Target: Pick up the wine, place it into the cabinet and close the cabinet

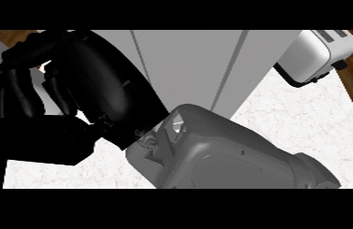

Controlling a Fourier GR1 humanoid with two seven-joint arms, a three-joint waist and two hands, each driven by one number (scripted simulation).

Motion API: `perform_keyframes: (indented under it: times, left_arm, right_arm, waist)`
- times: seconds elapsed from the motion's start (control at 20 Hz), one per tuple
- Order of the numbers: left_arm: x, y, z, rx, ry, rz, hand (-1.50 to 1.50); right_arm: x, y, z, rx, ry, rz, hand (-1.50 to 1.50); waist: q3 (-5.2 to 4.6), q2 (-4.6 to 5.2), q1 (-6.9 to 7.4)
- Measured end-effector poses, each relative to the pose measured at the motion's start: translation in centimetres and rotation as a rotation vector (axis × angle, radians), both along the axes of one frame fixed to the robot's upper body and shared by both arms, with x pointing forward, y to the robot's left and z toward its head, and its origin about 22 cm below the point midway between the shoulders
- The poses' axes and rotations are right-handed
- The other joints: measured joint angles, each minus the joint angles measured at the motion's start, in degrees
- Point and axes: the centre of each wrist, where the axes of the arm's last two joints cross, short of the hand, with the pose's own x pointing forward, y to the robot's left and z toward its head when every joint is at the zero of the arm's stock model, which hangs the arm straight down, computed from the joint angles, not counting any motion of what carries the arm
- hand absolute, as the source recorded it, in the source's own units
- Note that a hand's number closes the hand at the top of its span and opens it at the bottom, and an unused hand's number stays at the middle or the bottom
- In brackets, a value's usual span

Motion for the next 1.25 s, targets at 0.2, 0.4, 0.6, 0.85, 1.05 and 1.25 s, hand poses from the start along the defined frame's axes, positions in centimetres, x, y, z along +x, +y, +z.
perform_keyframes:
  times: [0.2, 0.4, 0.6, 0.85, 1.05, 1.25]
  left_arm:
    - [0.1, -0.1, -0.2, 0.000, -0.002, -0.001, -1.50]
    - [0.4, 0.5, -0.6, 0.005, -0.004, 0.012, -1.50]
    - [0.3, 0.6, -0.1, 0.012, -0.006, 0.006, -1.50]
    - [0.6, 0.2, 0.2, 0.013, -0.005, -0.001, -1.50]
    - [0.5, 0.4, 0.5, 0.016, -0.007, -0.007, -1.50]
    - [0.8, 0.2, 0.5, 0.008, -0.005, -0.012, -1.50]
  right_arm:
    - [3.6, 0.0, 0.2, -0.018, 0.005, -0.055, 1.50]
    - [6.2, -0.8, -0.2, -0.023, 0.018, -0.062, 1.50]
    - [7.6, -1.1, -0.8, -0.027, 0.007, -0.044, 1.50]
    - [8.7, -1.5, -1.4, -0.037, -0.023, -0.017, 1.50]
    - [9.5, -2.1, -2.2, -0.055, -0.076, -0.024, 1.50]
    - [9.7, -2.3, -2.4, -0.073, -0.106, -0.020, 1.50]
  waist:
    - [0.01, 0.01, -0.15]
    - [-0.02, -0.32, -0.38]
    - [0.05, -1.17, -0.17]
    - [-0.06, -1.84, -0.07]
    - [-0.21, -2.43, 0.52]
    - [-0.24, -2.55, 0.38]
